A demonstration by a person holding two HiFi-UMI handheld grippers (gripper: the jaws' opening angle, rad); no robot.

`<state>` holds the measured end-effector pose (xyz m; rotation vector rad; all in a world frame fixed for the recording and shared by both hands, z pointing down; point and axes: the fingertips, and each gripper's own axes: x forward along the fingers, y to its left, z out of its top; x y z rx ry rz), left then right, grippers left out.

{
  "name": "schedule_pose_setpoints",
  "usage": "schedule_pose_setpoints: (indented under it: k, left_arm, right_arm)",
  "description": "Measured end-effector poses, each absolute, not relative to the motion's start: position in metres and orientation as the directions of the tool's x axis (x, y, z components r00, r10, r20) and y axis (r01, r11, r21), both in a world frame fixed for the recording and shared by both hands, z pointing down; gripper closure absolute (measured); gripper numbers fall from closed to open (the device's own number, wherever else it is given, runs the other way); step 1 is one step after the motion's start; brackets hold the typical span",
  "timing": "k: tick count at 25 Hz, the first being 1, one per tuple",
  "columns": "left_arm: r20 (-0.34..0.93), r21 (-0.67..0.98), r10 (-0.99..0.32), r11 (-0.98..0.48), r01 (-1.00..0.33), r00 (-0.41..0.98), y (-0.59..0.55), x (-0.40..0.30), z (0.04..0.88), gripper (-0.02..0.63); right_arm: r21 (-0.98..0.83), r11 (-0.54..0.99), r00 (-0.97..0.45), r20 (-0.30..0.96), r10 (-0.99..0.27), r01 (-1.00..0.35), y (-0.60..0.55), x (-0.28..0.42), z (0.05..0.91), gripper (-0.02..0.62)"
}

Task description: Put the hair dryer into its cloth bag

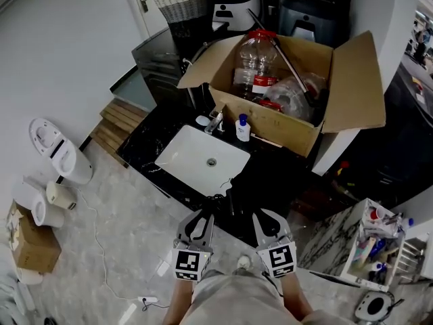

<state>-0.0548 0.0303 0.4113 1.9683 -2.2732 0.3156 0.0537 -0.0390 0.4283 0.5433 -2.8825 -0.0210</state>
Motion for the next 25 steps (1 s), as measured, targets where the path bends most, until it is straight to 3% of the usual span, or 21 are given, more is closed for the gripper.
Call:
schedule_pose_setpoints:
  k: [13, 20, 25]
  left_arm:
    - [0.265, -0.092, -0.958, 0.088, -0.992, -0.109, 0.005, -0.060, 0.446, 0.526]
    - [0.290, -0.111, -0.957, -0.040, -0.993, 0.007, -0.011, -0.073, 0.468, 0.526]
    - [0.344, -0.114, -0.931, -0.166, -0.980, 0.117, -0.024, -0.089, 0.501, 0.526]
  right_arm:
    - [-0.042, 0.938, -0.906, 0.280, -0.318, -0.343, -0.061, 0.049, 0.473, 0.569]
    - [-0.077, 0.936, -0.890, 0.346, -0.298, -0.343, -0.059, 0.040, 0.504, 0.569]
    - [-0.079, 0.905, -0.849, 0.388, -0.359, -0.419, -0.068, 0.031, 0.524, 0.569]
